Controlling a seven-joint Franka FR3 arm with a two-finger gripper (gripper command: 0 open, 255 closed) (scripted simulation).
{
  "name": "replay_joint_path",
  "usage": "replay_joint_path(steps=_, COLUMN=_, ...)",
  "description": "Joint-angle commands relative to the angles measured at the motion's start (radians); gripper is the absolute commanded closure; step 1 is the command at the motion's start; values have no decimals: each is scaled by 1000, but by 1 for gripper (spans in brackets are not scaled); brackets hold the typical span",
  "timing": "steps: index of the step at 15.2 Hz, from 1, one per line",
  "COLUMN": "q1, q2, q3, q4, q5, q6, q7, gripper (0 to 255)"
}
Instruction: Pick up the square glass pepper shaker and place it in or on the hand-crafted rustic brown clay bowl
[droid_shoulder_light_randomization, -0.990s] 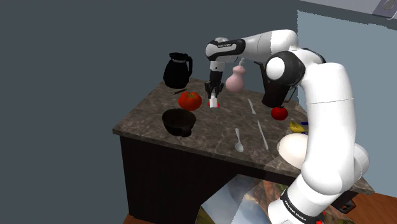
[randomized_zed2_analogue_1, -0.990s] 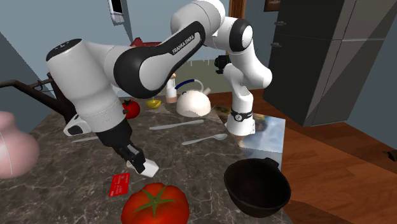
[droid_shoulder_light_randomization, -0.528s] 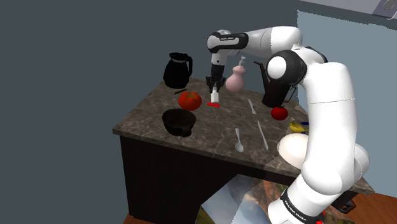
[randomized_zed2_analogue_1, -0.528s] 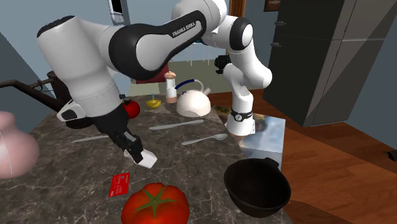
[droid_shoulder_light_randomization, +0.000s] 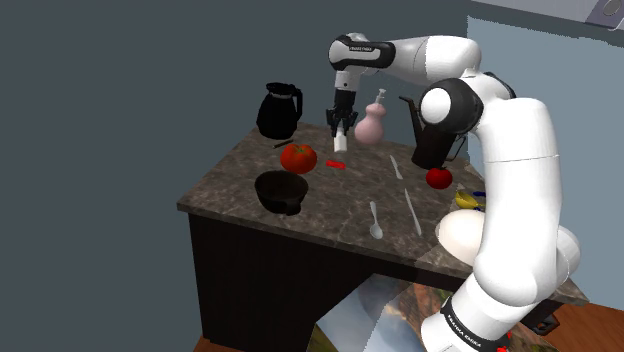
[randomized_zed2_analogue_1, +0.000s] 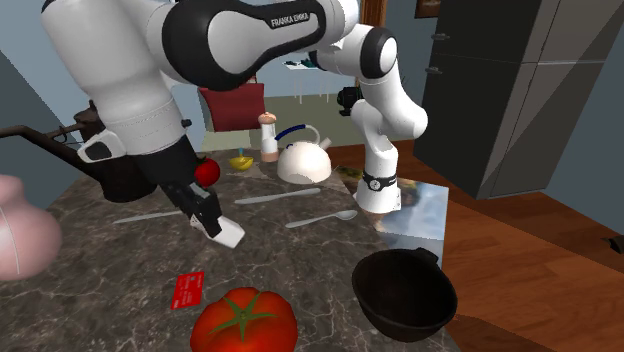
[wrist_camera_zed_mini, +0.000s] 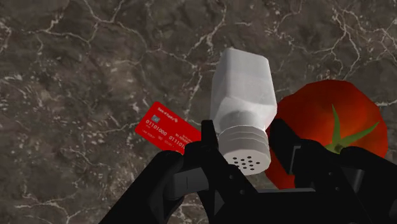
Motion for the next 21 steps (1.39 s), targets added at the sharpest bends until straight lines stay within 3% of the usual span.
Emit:
replay_joint_path(steps=1, q1=-1, q2=7, q3=0, q4=39, q5=0, q6=-32, q7=3, gripper=255)
replay_joint_path(steps=12, q1=-16, q2=75, q3=4, q4=296, q5=6, q6=-221, q7=16, gripper=255)
replay_joint_path(steps=16, q1=55, q2=-85, q3=15, q4=42, q5=1, q6=-122, q7=79, gripper=255)
replay_joint_path(steps=21, q1=132, q2=-213, q3=41, q4=-145, q5=1, q6=-55, q7=170, gripper=255)
